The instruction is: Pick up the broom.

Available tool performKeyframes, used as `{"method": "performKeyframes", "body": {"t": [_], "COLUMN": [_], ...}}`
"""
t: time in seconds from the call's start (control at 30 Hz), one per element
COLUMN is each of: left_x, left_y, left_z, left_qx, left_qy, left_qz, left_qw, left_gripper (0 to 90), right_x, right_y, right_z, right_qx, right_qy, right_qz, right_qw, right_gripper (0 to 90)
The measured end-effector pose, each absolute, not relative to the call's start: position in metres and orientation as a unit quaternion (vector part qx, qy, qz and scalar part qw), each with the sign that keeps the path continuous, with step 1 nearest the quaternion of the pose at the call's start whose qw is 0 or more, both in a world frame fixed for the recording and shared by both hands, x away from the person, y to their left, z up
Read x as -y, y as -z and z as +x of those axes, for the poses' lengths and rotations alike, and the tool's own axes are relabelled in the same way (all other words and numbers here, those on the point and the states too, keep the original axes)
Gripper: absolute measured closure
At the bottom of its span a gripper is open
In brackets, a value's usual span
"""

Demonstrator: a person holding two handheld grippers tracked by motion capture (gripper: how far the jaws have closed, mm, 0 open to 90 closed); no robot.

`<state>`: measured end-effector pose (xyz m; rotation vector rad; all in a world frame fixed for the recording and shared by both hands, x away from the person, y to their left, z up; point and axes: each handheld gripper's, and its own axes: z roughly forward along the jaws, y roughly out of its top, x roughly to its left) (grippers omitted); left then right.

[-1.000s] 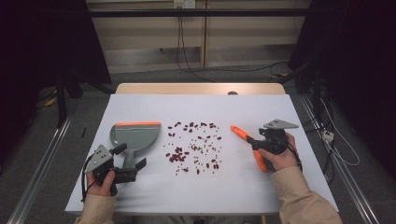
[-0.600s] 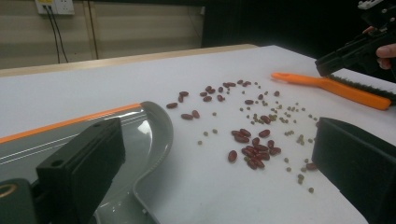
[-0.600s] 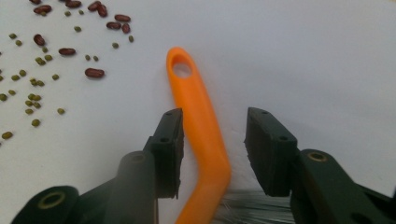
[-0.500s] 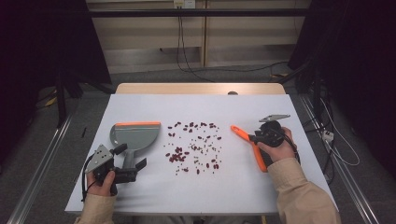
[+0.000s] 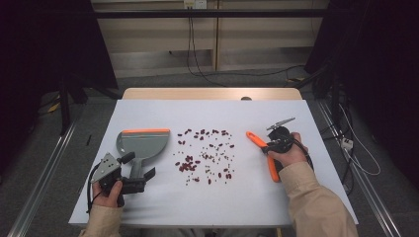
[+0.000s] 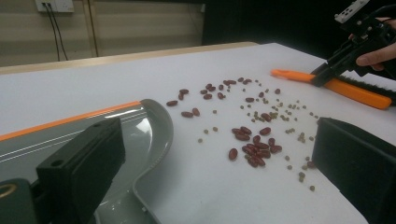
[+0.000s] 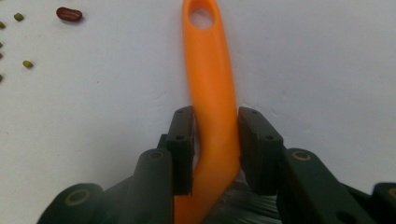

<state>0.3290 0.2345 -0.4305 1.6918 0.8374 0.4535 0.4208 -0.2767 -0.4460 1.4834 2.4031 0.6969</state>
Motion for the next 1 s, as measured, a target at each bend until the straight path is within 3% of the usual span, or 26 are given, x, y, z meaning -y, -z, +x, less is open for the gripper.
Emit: {"method": "performKeyframes", "body": {"t": [0.13, 0.6, 1.0], "left_x": [-0.235, -0.234, -0.233], "left_y": [0.43, 0.428, 0.425], "left_z": [0.33, 0.329, 0.329], "left_qx": [-0.358, -0.357, -0.357], "left_qy": [-0.194, -0.198, -0.203], "left_qz": [0.717, 0.714, 0.713], "left_qw": [0.565, 0.569, 0.569], "left_gripper": [2.5, 2.5, 2.5], "right_x": [0.279, 0.276, 0.286], "right_y": [0.446, 0.442, 0.417], "right_z": [0.424, 0.421, 0.406], "right_qx": [-0.816, -0.82, -0.779], "right_qy": [-0.241, -0.236, -0.349], "right_qz": [0.516, 0.505, 0.492], "right_qw": [0.102, 0.129, 0.172], "right_gripper": [69.7, 71.3, 71.6]}}
